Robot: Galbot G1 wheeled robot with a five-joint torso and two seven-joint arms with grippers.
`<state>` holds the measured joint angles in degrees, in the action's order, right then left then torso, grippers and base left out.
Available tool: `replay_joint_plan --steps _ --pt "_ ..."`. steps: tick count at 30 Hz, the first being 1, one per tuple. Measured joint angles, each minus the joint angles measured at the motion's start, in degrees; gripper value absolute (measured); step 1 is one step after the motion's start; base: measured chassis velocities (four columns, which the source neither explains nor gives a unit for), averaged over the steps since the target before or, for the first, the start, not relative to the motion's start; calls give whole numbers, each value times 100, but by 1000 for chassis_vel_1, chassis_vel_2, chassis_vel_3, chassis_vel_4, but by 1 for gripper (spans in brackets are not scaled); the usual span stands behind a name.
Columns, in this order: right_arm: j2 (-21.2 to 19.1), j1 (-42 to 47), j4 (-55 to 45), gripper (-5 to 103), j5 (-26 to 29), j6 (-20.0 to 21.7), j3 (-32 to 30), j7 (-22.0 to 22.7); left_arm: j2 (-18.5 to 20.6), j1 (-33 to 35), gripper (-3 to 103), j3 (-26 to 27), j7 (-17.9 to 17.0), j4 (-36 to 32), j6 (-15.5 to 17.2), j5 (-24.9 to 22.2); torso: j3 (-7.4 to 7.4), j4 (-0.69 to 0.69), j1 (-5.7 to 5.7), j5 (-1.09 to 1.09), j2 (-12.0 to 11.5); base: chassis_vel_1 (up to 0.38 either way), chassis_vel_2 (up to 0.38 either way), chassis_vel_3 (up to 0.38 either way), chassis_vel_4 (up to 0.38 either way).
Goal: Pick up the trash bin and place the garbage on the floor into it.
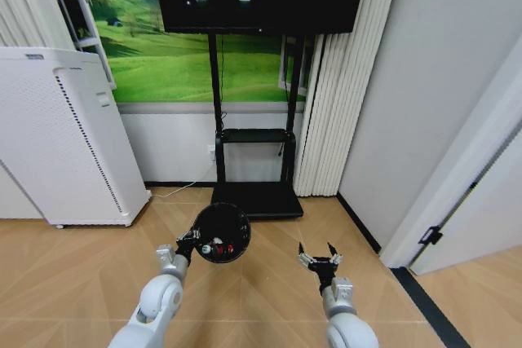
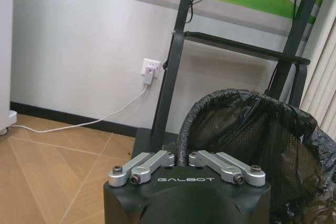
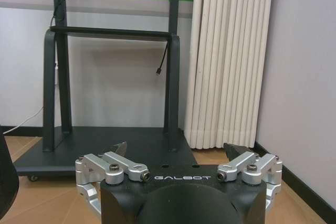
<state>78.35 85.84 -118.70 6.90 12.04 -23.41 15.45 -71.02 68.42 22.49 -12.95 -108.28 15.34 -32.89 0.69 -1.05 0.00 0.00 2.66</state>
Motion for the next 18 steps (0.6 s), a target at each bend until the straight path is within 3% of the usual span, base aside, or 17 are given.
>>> replay_joint_plan --steps 7,18 --pt "-27 22 32 100 -22 -27 19 2 16 -40 6 -5 -17 37 4 -18 0 2 0 -2 0 334 -54 -310 78" --pt "3 47 149 100 -101 -87 70 3 28 -49 6 11 3 38 5 -36 0 1 0 -1 0 494 -47 -515 50"
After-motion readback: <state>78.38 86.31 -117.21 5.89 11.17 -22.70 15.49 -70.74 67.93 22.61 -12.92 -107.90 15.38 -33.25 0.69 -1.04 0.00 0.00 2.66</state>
